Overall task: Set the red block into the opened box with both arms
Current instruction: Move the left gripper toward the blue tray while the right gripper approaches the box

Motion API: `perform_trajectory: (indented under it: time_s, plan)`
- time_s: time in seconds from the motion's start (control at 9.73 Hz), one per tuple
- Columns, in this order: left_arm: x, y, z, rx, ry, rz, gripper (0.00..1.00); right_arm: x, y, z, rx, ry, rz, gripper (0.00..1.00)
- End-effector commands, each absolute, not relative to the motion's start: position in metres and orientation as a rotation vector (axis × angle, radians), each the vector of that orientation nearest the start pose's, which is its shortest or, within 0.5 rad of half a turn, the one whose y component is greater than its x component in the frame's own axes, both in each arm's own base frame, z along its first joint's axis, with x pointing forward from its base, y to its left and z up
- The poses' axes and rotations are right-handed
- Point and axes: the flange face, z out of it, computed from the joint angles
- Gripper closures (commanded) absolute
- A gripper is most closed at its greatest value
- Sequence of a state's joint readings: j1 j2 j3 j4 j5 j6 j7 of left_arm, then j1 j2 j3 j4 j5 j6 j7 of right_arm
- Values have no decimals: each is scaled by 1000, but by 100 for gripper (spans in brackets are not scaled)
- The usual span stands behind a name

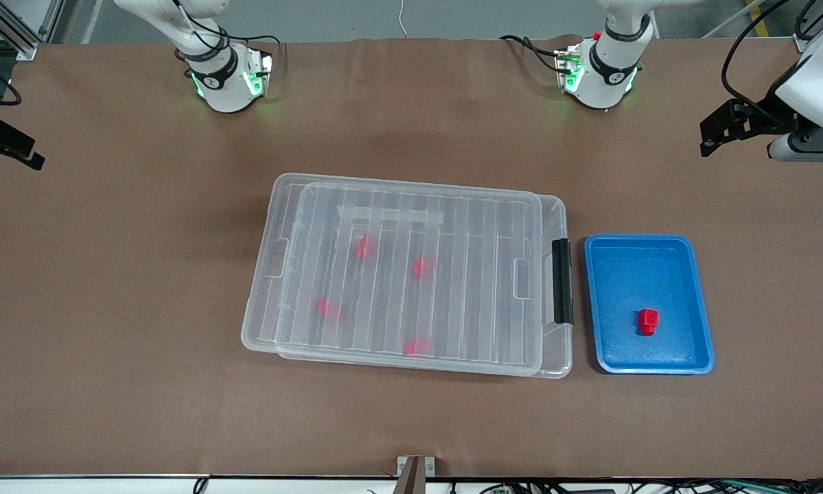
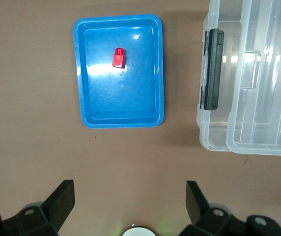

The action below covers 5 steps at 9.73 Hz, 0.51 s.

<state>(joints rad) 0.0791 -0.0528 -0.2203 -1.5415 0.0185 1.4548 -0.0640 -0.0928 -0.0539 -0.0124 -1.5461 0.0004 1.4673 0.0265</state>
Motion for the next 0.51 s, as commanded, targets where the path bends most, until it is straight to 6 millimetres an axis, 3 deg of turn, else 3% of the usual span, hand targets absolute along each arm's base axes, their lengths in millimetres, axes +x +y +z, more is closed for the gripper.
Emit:
perform_trajectory:
  time_s: [0.0,0.21,0.41]
  plan:
    - [528,-75,643,-3088,134,96,0,523,-58,659,-3147,203,47,0]
    - [531,-70,640,-3089,123,103,0,524,-57,658,-3147,193,52,0]
    - [553,-39,610,-3115,42,166,0,541,-47,632,-3139,146,120,0]
